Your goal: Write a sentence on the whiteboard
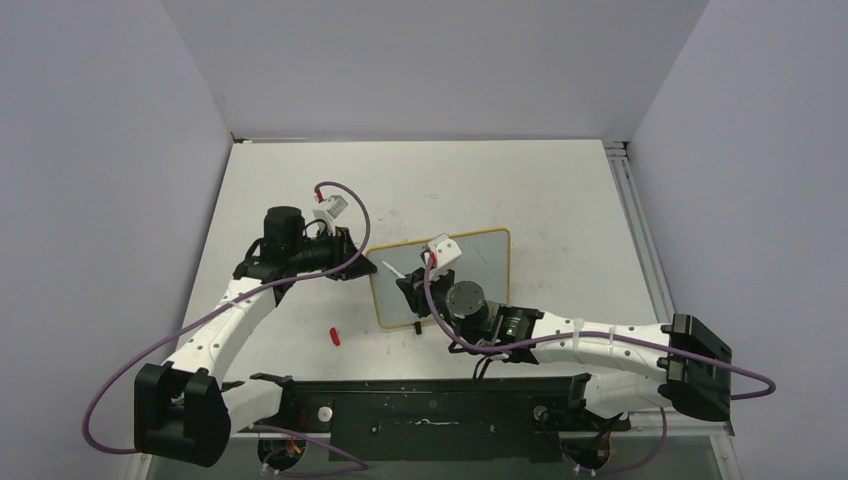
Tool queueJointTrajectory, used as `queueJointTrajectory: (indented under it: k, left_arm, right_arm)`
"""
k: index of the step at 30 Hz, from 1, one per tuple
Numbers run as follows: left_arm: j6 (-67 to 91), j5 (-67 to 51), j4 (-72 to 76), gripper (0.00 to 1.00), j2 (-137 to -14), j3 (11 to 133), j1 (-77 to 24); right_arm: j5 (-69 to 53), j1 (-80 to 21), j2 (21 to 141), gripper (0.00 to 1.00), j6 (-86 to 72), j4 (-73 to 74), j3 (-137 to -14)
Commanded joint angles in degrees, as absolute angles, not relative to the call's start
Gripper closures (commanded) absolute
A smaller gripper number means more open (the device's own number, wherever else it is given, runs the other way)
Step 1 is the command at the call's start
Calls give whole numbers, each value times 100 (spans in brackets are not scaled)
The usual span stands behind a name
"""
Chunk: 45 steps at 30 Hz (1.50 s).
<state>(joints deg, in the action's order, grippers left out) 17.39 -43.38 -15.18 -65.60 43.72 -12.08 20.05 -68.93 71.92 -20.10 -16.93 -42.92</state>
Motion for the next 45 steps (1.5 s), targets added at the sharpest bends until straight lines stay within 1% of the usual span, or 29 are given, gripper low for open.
queueJointTrajectory:
  k: [1,16,45]
  left_arm:
    - [1644,-4325,-1405,78,-6579,4518,-1239]
    - [1608,-4302,-1424,84,-6567,4518,-1244]
    - [1608,-4317,-1415,85,-6451,4501,-1244]
  right_arm:
    - [2199,-6864,7258,95,-1891,-1953,-4578]
    - [2301,-6864,7481,95,-1861,-2060,-4608]
    - [2506,-7036,7491,95,-2296,-1664,-4118]
